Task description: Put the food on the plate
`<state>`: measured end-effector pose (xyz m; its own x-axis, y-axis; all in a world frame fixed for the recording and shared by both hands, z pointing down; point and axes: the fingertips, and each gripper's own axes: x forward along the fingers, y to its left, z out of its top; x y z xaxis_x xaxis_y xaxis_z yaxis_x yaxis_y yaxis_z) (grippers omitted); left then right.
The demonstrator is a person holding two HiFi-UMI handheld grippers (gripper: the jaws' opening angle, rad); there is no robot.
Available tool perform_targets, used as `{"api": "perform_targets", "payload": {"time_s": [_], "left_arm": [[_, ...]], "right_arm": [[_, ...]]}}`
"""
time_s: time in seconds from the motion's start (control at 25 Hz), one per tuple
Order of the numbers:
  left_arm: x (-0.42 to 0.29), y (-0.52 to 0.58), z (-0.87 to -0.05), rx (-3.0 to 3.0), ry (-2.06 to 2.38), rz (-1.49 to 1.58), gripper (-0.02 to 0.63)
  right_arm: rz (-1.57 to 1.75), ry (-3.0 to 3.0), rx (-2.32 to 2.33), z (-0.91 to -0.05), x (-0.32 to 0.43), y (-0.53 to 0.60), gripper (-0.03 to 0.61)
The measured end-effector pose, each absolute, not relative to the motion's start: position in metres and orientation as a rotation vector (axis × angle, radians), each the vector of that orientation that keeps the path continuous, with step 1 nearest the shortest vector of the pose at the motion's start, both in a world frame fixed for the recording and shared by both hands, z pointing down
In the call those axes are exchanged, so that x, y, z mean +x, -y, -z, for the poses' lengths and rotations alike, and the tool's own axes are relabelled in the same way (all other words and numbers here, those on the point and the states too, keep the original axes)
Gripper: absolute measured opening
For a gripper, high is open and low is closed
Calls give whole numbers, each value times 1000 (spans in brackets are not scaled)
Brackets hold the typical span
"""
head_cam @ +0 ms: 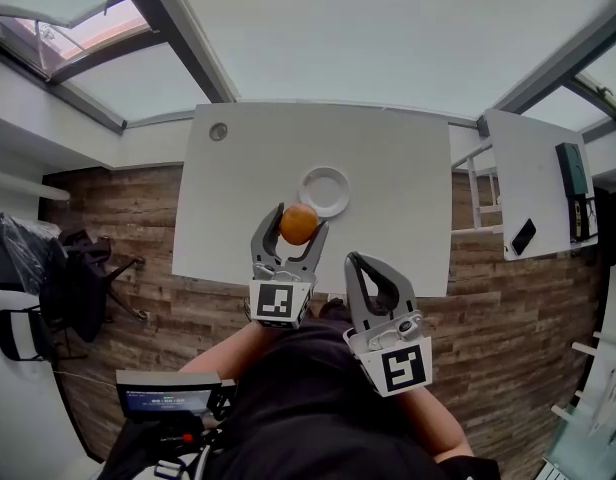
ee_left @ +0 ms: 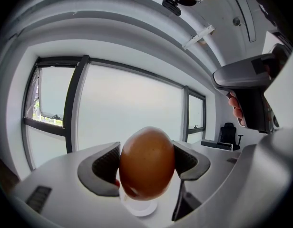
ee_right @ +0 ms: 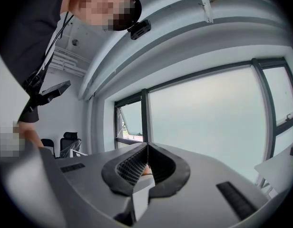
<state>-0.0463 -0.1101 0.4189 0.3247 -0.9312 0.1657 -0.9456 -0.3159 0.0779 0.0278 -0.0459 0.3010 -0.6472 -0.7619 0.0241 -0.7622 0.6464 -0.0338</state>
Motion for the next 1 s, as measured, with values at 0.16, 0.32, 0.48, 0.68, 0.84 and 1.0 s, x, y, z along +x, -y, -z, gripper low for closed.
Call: {"api": "perform_targets", "payload": {"time_s": [0.16,0.32,0.48,0.68,0.84,1.0], "left_arm": [[-41,117,-427,2438,1700,-138,316],[-38,124,-437,2439,1663,-162,316],[-33,134,-444,2458,1657,-166,316],[-29,146,-458,2439,1632,-187,316],[-28,154,-470,2429,1618,-203,316],[-26,157,-477,2449,1589,-284,316]], "right_arm": [[-76,2823,1329,-306,31,49,8],[-153,2836,1351,-308,32,52,8],[-124,2793,1392,-312,36,56,8],[-136,2769,1446,-315,40,60,8],[-147,2750,1466,-317,41,64,8],[-125,2734,1488,-317,43,66,8]]}}
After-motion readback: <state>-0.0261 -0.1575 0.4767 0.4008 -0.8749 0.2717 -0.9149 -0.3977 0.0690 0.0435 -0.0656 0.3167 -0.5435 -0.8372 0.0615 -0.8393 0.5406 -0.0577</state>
